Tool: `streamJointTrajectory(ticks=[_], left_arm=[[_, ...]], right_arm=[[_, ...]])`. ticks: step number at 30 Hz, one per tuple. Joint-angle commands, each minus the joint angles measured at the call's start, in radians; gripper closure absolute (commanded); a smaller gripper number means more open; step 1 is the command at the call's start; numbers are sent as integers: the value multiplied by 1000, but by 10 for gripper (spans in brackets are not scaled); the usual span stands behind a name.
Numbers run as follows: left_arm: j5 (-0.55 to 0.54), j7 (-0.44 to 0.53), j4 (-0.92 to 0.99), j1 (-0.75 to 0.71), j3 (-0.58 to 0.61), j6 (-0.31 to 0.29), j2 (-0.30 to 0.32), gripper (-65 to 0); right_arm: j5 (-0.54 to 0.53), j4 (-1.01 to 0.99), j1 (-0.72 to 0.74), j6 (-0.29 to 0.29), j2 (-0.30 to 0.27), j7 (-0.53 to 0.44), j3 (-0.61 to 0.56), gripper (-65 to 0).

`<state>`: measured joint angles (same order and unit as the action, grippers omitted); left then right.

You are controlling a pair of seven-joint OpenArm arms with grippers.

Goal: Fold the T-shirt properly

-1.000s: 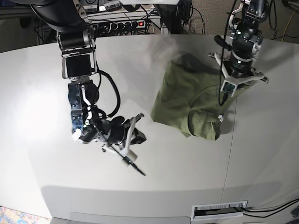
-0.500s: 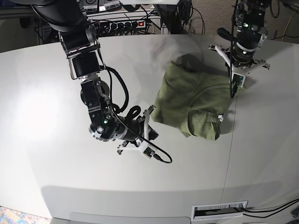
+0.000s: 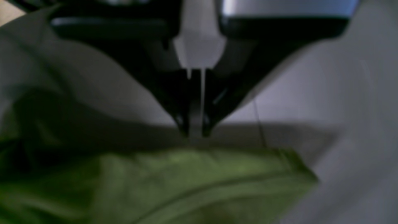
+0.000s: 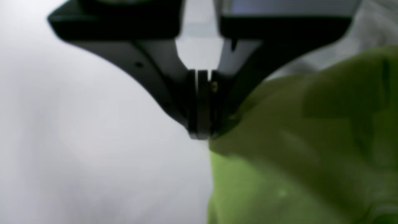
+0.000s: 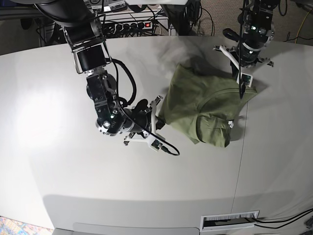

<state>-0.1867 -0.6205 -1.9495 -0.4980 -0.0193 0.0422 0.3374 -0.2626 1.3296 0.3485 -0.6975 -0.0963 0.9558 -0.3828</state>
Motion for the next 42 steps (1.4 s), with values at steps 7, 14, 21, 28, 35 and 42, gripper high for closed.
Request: streamJointTrajectory(ticks=[7, 14, 21, 28, 35, 42], left_arm=[[-48, 47, 51, 105, -3, -44, 6, 0], [-53, 110, 229, 236, -3, -125, 6, 0], [20, 176, 412, 381, -3, -201, 6, 0], [26, 200, 588, 540, -3, -278, 10, 0], [28, 138, 601, 608, -3, -279, 44, 0], [-82, -53, 443, 608, -4, -261, 131, 0]], right_arm=[[-63, 17, -20, -1, 2, 22, 2, 0], [-219, 17, -41, -1, 2, 138, 2, 0], [-273, 17, -41, -1, 2, 178, 2, 0], [-332, 17, -41, -1, 2, 195, 2, 0], [-314, 17, -40, -1, 0, 180, 3, 0], [-302, 17, -32, -1, 0, 138, 5, 0]])
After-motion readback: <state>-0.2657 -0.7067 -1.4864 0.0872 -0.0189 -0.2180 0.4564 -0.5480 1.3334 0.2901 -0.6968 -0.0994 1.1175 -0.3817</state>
